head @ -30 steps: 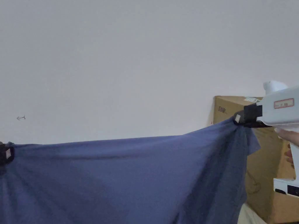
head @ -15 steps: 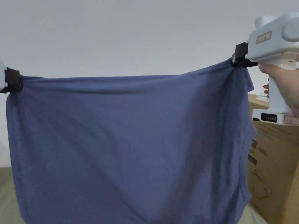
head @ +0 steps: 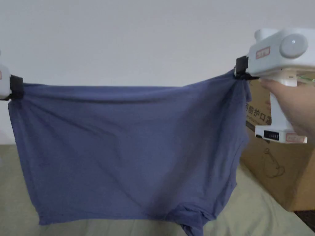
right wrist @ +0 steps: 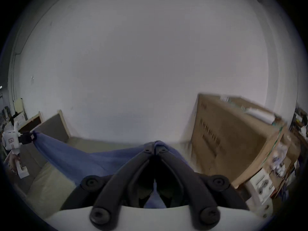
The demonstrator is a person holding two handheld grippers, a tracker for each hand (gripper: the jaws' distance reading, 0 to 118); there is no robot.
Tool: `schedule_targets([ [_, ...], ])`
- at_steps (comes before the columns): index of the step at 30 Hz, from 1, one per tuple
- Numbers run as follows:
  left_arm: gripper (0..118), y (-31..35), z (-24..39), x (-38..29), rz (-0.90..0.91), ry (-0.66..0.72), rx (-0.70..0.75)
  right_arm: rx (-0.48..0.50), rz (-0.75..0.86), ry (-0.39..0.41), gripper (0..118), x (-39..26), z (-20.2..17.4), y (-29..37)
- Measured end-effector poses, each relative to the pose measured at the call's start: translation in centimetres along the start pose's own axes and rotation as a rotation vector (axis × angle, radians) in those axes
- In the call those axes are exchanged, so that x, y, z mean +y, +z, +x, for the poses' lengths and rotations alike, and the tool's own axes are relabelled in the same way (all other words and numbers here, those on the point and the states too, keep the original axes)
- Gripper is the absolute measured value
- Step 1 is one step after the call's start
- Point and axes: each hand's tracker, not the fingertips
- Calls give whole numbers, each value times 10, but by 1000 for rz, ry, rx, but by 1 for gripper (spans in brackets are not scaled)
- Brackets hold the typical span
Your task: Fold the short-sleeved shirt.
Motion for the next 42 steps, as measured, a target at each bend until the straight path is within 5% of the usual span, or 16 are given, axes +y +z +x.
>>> schedule_targets([
  [4,2,-19,-14,-111,-276,91,-98,51,-275,-14,0,-135,18,-17],
  [8,2,-13,-24,-230,-563,-10,-117,82,-599,-26,0,-275,39,-4],
  [14,2,49,-46,-357,-928,36,-219,84,-928,-53,0,-419,51,85],
  [24,2,180,-71,-405,-926,46,-202,154,-1018,-86,0,-462,72,223],
  [33,2,223,-54,-428,-931,34,-203,115,-1020,-39,0,-471,64,251],
  [34,5,226,-54,-427,-913,48,-205,107,-1013,-39,3,-470,61,251],
  [35,16,225,-62,-427,-894,63,-208,105,-1003,-40,22,-469,59,253],
  [36,33,227,-63,-425,-881,80,-210,97,-988,-36,44,-471,63,250],
  [38,75,233,-65,-422,-868,103,-210,52,-935,-6,105,-467,59,254],
  [39,86,238,-65,-420,-860,110,-216,24,-925,5,115,-464,57,256],
  [41,114,247,-60,-414,-817,125,-218,36,-845,-30,116,-453,46,271],
  [42,117,251,-57,-411,-803,124,-215,49,-813,-58,116,-447,44,273],
])
